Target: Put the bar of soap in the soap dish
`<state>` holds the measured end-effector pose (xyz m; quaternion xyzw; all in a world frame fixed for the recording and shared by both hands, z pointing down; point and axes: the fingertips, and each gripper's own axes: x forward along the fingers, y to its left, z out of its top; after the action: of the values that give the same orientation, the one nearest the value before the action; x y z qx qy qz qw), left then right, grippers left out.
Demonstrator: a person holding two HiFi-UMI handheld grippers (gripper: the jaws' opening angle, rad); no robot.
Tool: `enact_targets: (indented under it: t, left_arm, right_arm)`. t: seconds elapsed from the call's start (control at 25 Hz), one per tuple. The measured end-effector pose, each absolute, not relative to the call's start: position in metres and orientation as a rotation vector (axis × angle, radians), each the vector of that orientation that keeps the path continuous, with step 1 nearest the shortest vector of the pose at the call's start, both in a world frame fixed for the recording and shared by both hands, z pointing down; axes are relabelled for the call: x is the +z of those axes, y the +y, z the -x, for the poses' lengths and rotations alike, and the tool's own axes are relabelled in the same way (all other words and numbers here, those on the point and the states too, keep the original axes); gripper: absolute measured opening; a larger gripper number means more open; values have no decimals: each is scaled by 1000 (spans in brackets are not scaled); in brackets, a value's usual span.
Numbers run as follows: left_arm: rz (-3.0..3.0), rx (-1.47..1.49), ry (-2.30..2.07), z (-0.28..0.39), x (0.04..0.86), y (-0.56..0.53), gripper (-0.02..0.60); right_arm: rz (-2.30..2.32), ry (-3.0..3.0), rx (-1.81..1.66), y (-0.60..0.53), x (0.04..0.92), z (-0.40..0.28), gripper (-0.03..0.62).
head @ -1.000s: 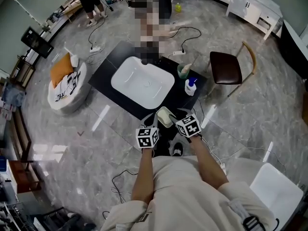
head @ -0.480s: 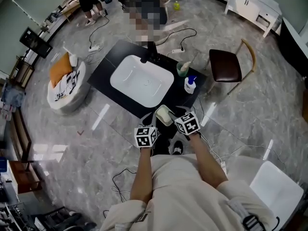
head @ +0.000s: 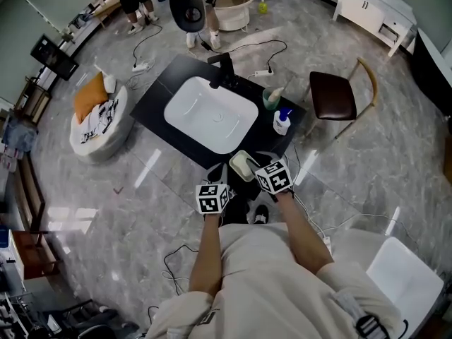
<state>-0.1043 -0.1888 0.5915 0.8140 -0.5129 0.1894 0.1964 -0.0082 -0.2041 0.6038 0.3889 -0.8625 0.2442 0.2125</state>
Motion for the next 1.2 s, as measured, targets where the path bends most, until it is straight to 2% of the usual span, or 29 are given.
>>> enact_targets:
  t: [0.28,0.72,1.2]
  left_arm:
    - [-2271,521,-1452,112,590,-189,5]
    - [-2273,529,-1439,106,595,-182,5]
    - [-2272,530,-1427,98,598,-181,5]
  right_arm:
    - [-1069,-2403,668,-205,601,14,118]
    - [-1091,-2395,692,-199,605,9,23]
    - [-1109,-2386,737,-196,612,-2,9]
